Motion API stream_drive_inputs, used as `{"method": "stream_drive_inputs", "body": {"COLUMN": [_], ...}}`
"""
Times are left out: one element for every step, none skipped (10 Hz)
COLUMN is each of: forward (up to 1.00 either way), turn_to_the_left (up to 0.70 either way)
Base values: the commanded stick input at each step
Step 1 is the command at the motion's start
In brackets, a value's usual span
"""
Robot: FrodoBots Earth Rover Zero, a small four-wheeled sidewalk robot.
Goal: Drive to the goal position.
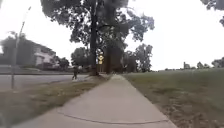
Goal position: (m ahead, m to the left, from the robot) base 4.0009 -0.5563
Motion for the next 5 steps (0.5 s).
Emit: {"method": "stream_drive_inputs", "body": {"forward": [1.00,1.00,1.00,1.00,1.00], "turn_to_the_left": [0.00,0.00,0.00,0.00,-0.01]}}
